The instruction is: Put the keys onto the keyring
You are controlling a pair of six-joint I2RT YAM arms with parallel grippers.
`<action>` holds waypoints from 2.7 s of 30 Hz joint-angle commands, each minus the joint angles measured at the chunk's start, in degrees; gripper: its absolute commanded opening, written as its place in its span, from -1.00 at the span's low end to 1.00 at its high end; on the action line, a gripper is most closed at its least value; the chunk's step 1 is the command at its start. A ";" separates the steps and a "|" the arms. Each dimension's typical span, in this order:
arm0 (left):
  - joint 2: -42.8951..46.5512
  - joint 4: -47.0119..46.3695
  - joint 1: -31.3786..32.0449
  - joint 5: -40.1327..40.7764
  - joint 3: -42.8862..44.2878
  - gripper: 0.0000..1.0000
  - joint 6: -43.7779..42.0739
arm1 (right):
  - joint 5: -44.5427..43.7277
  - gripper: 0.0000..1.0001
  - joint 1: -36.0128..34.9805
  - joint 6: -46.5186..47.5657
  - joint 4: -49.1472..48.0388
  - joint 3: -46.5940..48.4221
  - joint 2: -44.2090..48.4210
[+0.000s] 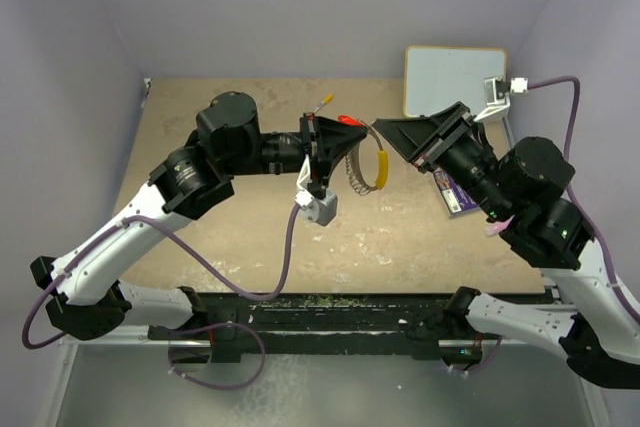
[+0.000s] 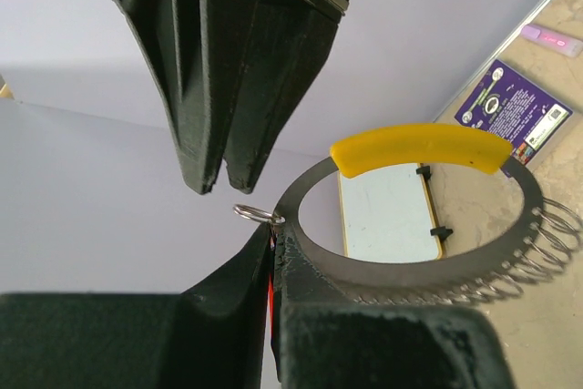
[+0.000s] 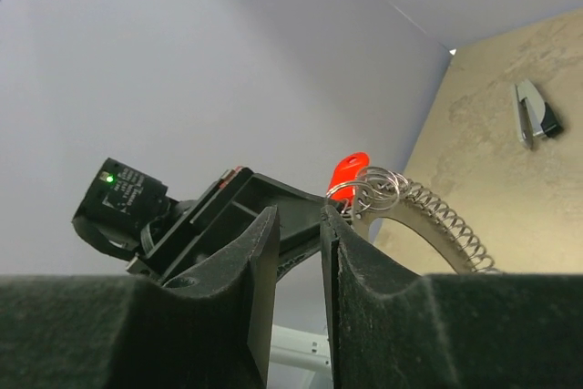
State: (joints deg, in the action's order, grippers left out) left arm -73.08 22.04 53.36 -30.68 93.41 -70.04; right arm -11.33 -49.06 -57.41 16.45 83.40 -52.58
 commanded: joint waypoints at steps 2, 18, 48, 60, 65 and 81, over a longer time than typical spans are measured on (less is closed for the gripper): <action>0.57 -1.43 -0.19 -1.90 3.39 -0.94 0.34 | 0.66 -0.40 0.16 0.94 -0.06 2.04 -0.93; 0.49 0.16 -0.19 -3.33 3.50 -0.93 0.32 | 1.20 -0.40 0.19 0.93 -0.91 2.03 -1.58; 4.20 -10.00 -0.25 -0.87 -6.07 -0.94 -5.34 | -9.28 -1.00 0.18 -17.29 -21.61 -18.25 11.66; 6.68 -18.77 -0.20 -2.23 -12.38 -0.94 -7.28 | -8.20 -1.00 0.19 -16.47 -27.76 -20.24 12.02; 5.59 -14.19 -0.19 -1.29 -7.99 -0.93 -5.16 | -5.12 -0.42 0.19 -9.53 -16.01 -10.66 8.38; 7.30 -1.58 -0.30 -5.84 -7.28 -0.93 -19.68 | 3.72 -0.13 0.19 -8.13 -10.36 -9.15 5.95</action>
State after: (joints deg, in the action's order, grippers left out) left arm -67.85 18.11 53.25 -33.65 83.11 -83.90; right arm -10.72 -49.06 -66.96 5.48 72.69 -45.54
